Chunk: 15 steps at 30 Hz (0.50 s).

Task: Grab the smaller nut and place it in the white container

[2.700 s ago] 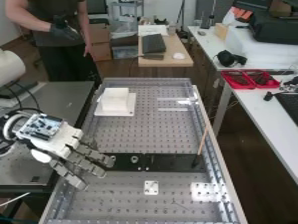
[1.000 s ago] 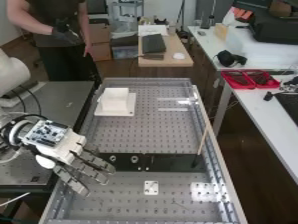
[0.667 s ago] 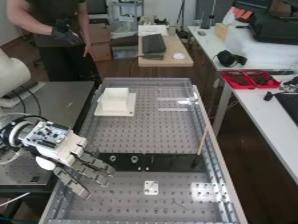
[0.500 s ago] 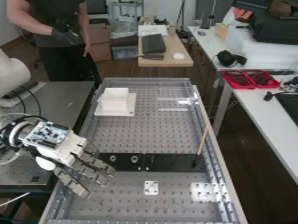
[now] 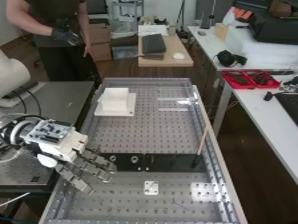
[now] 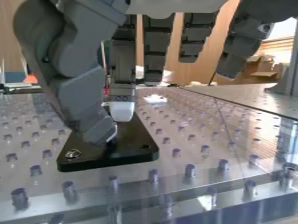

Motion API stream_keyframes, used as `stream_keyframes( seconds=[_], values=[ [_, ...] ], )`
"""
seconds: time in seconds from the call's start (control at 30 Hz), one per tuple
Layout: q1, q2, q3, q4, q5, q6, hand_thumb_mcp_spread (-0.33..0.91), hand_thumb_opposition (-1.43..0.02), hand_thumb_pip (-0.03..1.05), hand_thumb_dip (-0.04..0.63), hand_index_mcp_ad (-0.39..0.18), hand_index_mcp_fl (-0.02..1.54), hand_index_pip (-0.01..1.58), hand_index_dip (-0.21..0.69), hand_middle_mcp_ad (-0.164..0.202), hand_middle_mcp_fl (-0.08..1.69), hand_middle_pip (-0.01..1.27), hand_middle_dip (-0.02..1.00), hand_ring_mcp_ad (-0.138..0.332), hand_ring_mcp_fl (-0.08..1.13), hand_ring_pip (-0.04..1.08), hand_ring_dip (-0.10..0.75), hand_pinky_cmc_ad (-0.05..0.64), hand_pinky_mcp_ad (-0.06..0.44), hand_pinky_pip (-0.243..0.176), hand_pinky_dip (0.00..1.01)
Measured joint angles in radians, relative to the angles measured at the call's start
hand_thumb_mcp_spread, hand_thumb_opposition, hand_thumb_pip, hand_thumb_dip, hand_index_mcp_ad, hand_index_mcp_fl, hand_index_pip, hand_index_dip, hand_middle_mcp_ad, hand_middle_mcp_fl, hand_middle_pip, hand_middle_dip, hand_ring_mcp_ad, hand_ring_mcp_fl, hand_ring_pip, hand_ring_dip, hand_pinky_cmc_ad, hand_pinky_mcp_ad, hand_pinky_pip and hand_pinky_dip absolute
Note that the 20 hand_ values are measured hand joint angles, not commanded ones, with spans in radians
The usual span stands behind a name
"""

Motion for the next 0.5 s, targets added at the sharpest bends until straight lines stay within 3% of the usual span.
stream_keyframes(
  seconds=[0.33,0.5],
  values=[
    [-0.02,-0.001,0.004,0.001,-0.041,-0.053,0.45,-0.88,0.68,0.274,-0.091,0.11,1.56,0.19,0.01,0.2,0.13,0.24,0.099,0.0,0.1,0.08,0.367,0.278,-0.026,0.24],
    [-0.027,-0.005,0.008,0.001,-0.051,-0.055,0.45,-0.88,0.68,0.274,-0.096,0.11,1.56,0.188,0.01,0.2,0.13,0.24,0.098,0.0,0.1,0.082,0.354,0.278,-0.026,0.24]
  ],
)
